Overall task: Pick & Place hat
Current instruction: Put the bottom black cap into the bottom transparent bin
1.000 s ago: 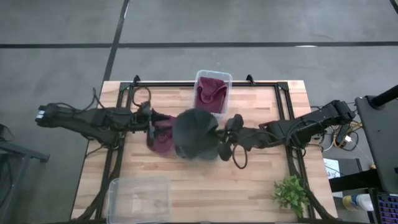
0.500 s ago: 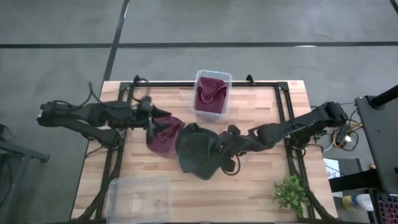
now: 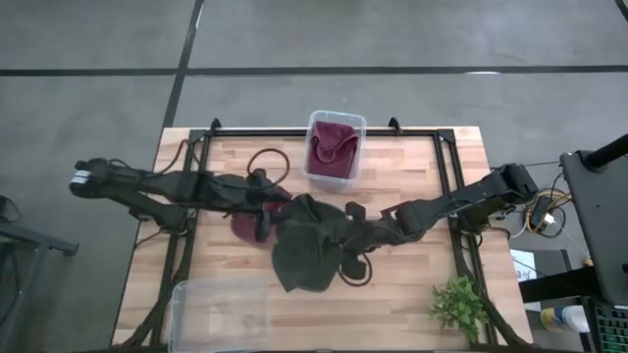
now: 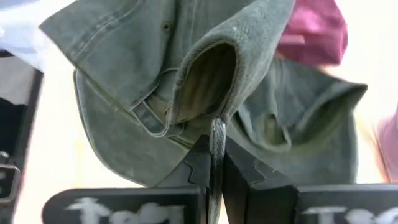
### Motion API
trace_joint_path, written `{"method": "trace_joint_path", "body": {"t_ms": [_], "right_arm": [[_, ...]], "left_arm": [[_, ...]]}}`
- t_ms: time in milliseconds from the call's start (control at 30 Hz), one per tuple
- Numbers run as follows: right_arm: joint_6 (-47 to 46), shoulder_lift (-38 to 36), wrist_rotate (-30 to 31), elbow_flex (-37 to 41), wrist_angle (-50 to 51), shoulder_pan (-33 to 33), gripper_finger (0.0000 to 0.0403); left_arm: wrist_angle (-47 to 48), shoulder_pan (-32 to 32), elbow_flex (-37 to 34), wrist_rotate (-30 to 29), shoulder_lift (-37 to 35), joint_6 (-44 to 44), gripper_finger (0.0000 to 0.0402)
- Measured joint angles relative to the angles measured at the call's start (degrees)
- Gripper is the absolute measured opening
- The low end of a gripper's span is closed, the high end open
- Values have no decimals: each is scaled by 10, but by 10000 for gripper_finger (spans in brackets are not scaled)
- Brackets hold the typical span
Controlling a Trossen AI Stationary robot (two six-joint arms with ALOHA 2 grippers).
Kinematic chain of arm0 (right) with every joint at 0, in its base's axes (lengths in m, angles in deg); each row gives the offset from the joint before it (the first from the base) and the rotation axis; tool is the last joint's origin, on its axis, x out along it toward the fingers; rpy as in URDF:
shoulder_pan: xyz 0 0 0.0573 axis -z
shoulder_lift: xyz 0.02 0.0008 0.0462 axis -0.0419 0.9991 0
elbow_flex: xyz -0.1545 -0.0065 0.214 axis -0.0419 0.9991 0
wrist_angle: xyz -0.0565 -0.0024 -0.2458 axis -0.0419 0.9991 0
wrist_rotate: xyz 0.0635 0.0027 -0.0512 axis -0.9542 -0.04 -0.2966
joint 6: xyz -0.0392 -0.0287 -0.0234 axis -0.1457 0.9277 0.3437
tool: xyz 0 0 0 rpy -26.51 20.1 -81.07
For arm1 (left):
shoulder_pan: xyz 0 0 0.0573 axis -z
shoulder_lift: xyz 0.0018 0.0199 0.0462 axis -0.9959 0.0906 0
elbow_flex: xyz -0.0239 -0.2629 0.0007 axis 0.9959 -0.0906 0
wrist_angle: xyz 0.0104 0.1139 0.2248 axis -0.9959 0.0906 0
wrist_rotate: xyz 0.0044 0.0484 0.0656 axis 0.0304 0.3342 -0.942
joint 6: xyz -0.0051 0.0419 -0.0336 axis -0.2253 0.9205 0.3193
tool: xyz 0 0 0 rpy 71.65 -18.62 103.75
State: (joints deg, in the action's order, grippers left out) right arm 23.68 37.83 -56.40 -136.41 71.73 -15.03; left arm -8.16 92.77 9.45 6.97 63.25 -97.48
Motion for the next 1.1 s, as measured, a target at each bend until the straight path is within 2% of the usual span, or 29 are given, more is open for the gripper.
{"method": "trace_joint_path", "body": {"t_ms": [200, 700, 800, 900, 1100], "right_arm": [[13, 7, 23, -36, 31, -3, 13], [47, 0, 57, -48, 34, -7, 13], [40, 0, 58, -48, 35, -7, 13], [48, 0, 75, -48, 35, -7, 13], [51, -1, 87, -48, 35, -7, 13]], "left_arm": [[36, 0, 15, 45, 11, -44, 227], [54, 0, 15, 62, 25, -92, 217], [57, 0, 15, 72, 29, -107, 191], [62, 0, 15, 72, 35, -125, 147], [66, 0, 15, 72, 38, -157, 19]]}}
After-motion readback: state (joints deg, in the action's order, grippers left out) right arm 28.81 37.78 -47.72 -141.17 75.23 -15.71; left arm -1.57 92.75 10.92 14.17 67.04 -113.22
